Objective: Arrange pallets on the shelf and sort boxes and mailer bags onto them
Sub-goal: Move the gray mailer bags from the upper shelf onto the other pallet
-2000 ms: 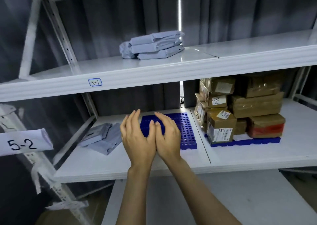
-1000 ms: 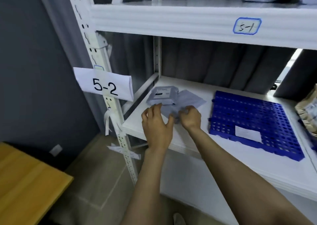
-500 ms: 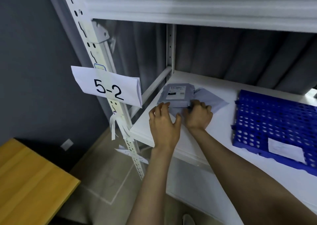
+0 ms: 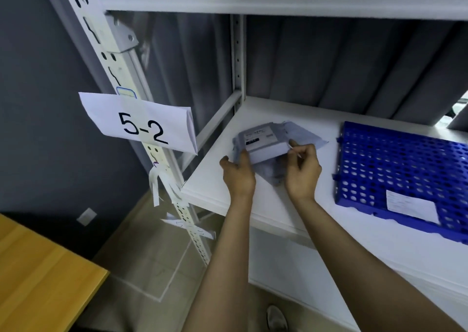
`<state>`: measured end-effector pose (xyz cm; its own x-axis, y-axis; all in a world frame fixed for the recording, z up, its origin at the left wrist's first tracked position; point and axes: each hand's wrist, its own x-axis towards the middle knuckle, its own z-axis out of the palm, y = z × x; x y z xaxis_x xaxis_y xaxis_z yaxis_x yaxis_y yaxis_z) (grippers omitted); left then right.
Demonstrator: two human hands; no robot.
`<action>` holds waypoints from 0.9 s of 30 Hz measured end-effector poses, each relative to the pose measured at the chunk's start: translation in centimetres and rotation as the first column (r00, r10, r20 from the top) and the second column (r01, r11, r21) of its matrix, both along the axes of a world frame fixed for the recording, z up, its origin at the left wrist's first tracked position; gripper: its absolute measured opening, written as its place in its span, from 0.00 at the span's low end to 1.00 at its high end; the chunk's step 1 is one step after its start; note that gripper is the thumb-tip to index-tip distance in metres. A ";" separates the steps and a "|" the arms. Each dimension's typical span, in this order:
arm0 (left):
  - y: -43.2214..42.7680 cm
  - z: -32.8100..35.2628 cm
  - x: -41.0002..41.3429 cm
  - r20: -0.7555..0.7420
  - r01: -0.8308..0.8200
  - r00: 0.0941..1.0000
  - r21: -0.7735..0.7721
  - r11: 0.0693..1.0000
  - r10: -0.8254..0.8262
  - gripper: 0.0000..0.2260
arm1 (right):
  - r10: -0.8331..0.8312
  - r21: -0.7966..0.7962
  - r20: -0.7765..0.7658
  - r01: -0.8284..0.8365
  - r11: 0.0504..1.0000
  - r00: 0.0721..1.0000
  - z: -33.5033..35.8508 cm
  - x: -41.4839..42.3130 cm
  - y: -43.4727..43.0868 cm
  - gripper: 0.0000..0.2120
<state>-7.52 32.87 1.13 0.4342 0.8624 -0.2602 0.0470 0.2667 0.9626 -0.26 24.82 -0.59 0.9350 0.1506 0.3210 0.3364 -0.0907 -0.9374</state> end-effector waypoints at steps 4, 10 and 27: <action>-1.9 -0.2 0.4 0.182 0.012 0.983 -0.167 0.986 0.019 0.18 | 0.097 0.217 -0.100 -0.073 0.973 0.990 -0.6 -1.1 -3.1 0.08; -6.9 0.7 0.3 0.270 0.115 0.958 -0.050 0.992 -0.098 0.15 | 0.037 0.380 -0.253 0.064 0.923 0.967 0.2 -2.1 -8.3 0.03; -17.2 -0.8 9.3 0.012 0.418 0.899 0.271 0.867 -0.437 0.18 | -0.327 0.063 -0.401 0.382 0.922 0.856 1.6 4.4 -19.0 0.14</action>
